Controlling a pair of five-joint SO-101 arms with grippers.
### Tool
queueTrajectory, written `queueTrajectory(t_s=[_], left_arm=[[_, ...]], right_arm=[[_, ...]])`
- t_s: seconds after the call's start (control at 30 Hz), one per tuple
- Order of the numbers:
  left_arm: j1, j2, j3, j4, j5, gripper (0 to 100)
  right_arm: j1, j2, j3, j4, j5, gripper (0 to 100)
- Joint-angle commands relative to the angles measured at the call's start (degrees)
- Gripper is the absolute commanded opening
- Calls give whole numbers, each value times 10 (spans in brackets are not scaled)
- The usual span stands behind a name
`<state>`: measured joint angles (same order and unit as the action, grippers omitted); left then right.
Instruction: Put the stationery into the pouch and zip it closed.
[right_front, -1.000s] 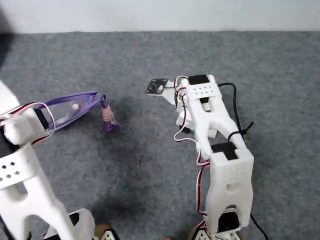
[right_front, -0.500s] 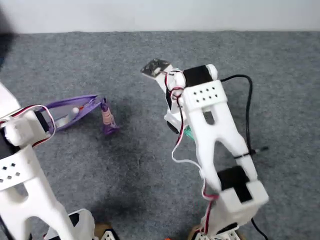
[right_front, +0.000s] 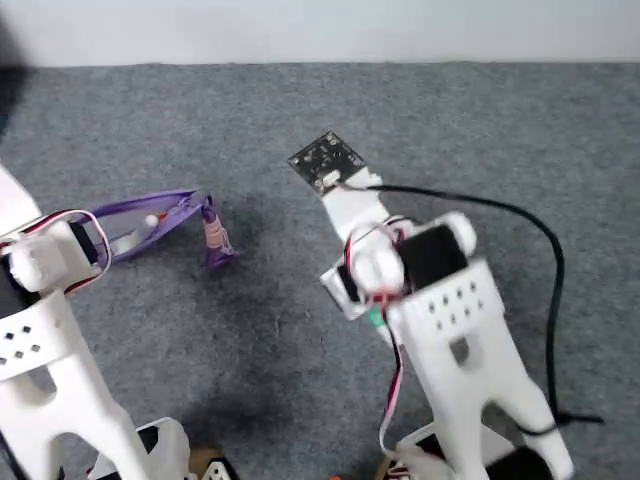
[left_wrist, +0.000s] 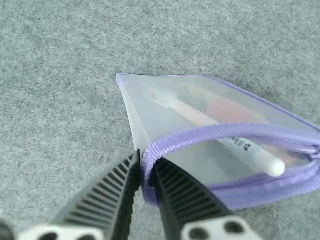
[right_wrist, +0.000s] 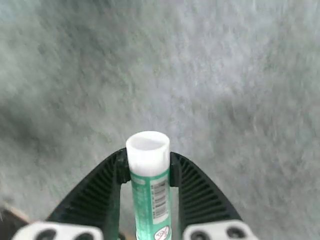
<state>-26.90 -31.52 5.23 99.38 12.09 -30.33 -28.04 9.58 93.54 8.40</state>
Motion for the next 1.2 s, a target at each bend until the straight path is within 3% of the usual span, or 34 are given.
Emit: queueTrajectory(t_s=[0.0, 0.23, 0.4, 0.77, 1.03, 1.17], left_arm=[[0, -4, 0, 11, -4, 13], [0, -4, 0, 10, -4, 13], [0, -4, 0, 10, -4, 13], [0, -4, 0, 10, -4, 13], [0, -4, 0, 10, -4, 13], [0, -3, 0, 10, -4, 13]], right_arm=[[-31, -66, 31, -104, -40, 8], [-74, -98, 59, -287, -151, 8], [-88, -101, 59, -384, -191, 8], [-160, -102, 62, -563, -193, 8], [-187, -108, 152, -735, -190, 8], [-216, -132, 222, -842, -137, 8]])
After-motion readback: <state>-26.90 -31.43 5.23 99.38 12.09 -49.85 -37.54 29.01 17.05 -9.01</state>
